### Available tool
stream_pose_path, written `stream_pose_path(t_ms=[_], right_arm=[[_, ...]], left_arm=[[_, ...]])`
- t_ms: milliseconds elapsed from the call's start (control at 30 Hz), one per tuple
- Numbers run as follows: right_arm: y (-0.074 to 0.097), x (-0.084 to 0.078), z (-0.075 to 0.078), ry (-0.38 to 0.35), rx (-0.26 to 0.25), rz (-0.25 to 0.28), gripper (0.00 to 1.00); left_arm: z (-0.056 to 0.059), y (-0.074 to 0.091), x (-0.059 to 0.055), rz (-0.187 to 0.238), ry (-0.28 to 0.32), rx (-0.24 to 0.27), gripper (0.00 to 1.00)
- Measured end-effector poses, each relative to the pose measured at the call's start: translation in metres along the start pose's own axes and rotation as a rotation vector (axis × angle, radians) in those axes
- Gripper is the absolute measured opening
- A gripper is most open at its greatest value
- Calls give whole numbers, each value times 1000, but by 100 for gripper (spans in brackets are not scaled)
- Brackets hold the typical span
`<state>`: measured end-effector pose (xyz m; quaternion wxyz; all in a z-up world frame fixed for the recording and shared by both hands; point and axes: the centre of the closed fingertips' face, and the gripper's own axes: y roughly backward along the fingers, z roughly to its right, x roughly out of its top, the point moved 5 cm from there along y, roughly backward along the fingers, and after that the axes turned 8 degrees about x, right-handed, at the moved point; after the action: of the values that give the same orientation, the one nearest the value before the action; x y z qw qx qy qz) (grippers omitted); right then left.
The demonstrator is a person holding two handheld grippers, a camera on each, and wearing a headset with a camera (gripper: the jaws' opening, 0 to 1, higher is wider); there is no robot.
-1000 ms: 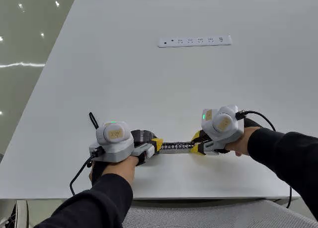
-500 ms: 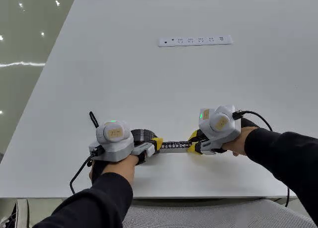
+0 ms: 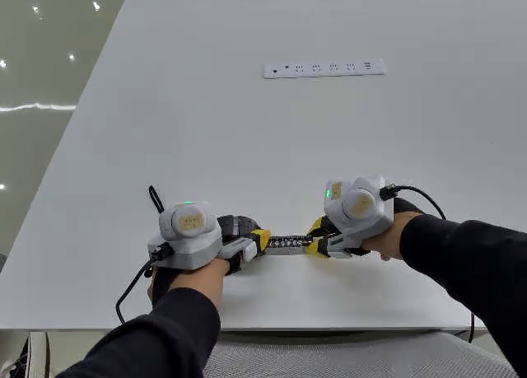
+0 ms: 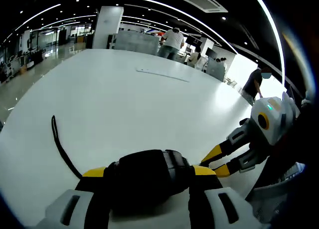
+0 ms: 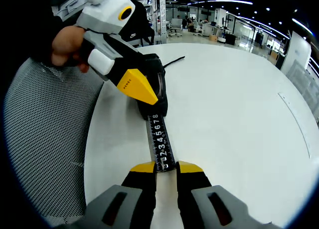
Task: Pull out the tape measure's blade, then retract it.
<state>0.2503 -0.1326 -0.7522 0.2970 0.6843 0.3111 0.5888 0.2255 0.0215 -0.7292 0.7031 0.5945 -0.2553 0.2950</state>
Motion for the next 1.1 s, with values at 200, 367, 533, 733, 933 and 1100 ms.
stream_pose_path(t_ms=[200, 367, 533, 733, 933, 1100], right_arm=[[-1, 1, 0, -3, 0, 8, 11], [-2, 2, 0, -2, 0, 9, 11], [-6, 6, -1, -3, 4, 15, 11], [-9, 7, -2, -9, 3, 16, 11], [-11, 8, -4, -4, 5, 20, 11], [-12, 9, -5, -3, 7, 21, 11]], left_arm=[[-1, 0, 0, 0, 0, -1, 60], [-1, 0, 0, 0, -1, -2, 60], [-2, -1, 0, 3, 0, -5, 60], [-2, -2, -1, 3, -1, -5, 60], [-1, -2, -1, 3, -1, -5, 60], [-1, -2, -1, 4, -1, -5, 60]])
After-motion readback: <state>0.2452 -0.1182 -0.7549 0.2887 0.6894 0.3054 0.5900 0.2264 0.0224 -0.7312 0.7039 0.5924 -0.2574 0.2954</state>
